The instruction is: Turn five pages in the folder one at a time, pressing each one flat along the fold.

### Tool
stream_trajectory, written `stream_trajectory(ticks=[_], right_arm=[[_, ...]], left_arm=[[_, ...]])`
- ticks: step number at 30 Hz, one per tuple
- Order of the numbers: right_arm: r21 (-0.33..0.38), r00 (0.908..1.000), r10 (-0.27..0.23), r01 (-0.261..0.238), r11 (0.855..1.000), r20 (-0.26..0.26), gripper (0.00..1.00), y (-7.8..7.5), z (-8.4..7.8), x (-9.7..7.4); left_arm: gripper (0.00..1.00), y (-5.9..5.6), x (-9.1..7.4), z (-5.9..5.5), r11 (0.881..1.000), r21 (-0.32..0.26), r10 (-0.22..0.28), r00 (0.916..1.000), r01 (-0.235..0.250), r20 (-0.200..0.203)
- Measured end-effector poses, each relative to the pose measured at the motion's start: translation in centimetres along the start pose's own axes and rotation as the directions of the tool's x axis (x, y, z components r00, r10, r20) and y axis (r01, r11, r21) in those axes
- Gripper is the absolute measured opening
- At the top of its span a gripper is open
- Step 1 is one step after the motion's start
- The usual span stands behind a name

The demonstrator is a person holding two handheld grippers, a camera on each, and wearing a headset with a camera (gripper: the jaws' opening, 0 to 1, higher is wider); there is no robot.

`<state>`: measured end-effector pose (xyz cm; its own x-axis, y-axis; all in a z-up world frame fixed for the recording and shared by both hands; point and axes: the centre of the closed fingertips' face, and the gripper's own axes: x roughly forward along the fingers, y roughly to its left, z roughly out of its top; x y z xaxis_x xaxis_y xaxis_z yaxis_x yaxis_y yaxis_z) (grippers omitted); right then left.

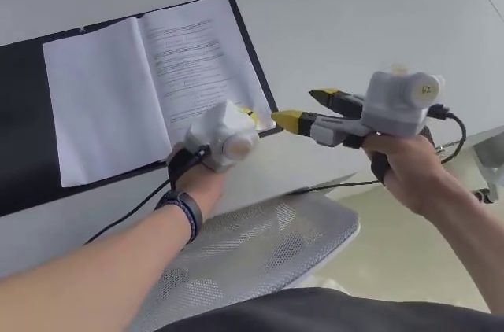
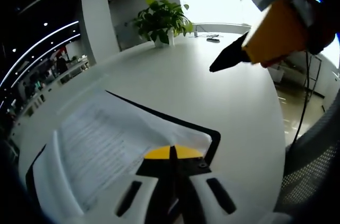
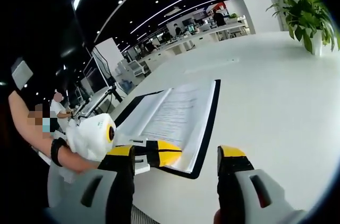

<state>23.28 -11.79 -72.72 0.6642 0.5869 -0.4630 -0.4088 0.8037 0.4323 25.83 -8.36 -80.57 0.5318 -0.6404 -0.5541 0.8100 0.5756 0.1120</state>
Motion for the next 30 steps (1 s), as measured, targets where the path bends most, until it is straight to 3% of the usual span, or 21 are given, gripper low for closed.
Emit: stream_trajectory(ticks=[6, 8, 13, 21, 30], right_arm=[[0.026, 0.9989, 0.046, -0.046, 0.999, -0.004, 0.56, -0.8, 0.9, 3.5], [0.038, 0.9980, 0.062, -0.061, 0.997, -0.013, 0.54, -1.0, 1.0, 4.9], [0.060, 0.9937, 0.095, -0.091, 0.994, -0.060, 0.51, -1.0, -0.1, 7.7], [0.067, 0.9895, 0.115, -0.109, 0.992, -0.088, 0.51, -0.4, -0.9, 8.4], [0.097, 0.9917, 0.110, -0.103, 0.990, -0.067, 0.47, -0.8, -0.7, 8.1]], left_arm=[[0.00, 0.1, 0.0, -0.1, 0.999, -0.053, -0.004, 0.9999, 0.005, 0.013], [0.00, 0.1, 0.1, -0.1, 0.999, -0.042, -0.008, 0.9999, 0.008, 0.015], [0.00, 0.1, 0.1, -0.2, 0.999, -0.040, -0.017, 0.9998, 0.017, 0.015], [0.00, 0.1, 0.1, -0.2, 0.998, -0.054, -0.025, 0.9996, 0.025, 0.011], [0.00, 0.3, 0.1, -0.2, 0.993, -0.113, -0.038, 0.9991, 0.040, 0.020]])
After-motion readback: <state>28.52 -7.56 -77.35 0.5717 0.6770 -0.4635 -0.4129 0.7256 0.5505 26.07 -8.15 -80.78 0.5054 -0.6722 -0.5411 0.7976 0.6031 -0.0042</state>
